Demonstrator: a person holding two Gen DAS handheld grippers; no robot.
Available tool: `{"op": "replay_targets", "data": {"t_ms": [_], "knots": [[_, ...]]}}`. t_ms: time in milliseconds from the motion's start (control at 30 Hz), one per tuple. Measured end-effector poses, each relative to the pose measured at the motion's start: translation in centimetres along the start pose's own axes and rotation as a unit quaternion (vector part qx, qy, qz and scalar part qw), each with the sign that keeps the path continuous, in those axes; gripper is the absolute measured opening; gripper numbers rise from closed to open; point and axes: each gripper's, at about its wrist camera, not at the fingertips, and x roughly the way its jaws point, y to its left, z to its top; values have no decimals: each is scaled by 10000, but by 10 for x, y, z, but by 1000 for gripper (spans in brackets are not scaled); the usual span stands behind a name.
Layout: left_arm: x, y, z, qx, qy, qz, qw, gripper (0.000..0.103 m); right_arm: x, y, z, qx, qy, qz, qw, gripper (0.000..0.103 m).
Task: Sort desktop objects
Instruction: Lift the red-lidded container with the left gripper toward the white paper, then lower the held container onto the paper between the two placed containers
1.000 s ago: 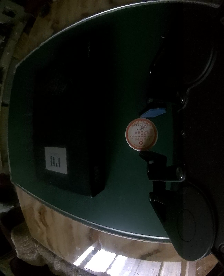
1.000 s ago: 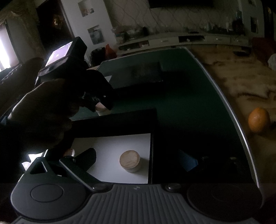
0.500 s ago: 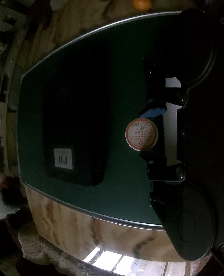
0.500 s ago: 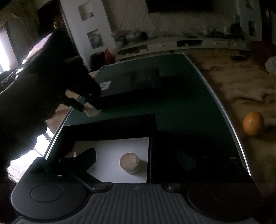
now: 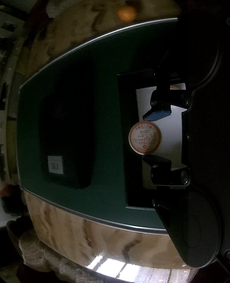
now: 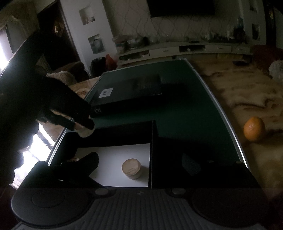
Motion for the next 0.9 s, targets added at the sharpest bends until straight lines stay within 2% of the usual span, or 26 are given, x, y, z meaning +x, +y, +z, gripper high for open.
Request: {"op": "replay_targets", "data": {"t_ms": [400,900], "knots": [[3,0,-31,-53,197,-55,9998,41,-2,0,-2,-7,2,-33,10000,103],[30,-5,-44,-38,422,76,9991,41,-4,-5,-6,33,24,-55,10000,103]]}}
